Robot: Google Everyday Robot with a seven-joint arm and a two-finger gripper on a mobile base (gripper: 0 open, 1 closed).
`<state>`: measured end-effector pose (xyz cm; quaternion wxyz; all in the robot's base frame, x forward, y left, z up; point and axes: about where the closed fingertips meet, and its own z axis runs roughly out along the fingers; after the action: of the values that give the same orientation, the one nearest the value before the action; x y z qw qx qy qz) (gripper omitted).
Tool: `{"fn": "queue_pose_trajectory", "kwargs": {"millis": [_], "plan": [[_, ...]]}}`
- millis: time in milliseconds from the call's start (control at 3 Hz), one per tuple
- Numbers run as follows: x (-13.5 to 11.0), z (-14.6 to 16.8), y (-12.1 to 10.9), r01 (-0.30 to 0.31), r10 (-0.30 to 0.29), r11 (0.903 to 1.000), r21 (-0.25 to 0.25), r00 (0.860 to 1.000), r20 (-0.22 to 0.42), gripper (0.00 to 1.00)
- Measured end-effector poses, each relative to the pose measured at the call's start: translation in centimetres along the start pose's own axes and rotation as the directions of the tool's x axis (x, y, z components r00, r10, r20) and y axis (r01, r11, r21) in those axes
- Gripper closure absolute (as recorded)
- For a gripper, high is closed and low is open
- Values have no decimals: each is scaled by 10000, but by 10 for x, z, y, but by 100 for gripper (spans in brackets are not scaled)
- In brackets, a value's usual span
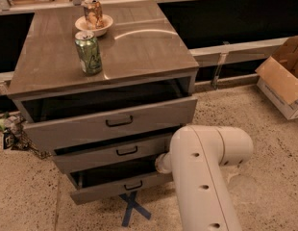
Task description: Open bottom drawer
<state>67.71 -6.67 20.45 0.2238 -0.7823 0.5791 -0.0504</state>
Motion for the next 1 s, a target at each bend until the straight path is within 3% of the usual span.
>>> {"fn": "queue_pose_trajectory", "kwargs": {"millis": [333,1000], "plan": [[-2,7,4,-57,58,9997,-238,10000,43,100],[-4,10,29,-370,400,9897,-1386,9990,186,100]]}}
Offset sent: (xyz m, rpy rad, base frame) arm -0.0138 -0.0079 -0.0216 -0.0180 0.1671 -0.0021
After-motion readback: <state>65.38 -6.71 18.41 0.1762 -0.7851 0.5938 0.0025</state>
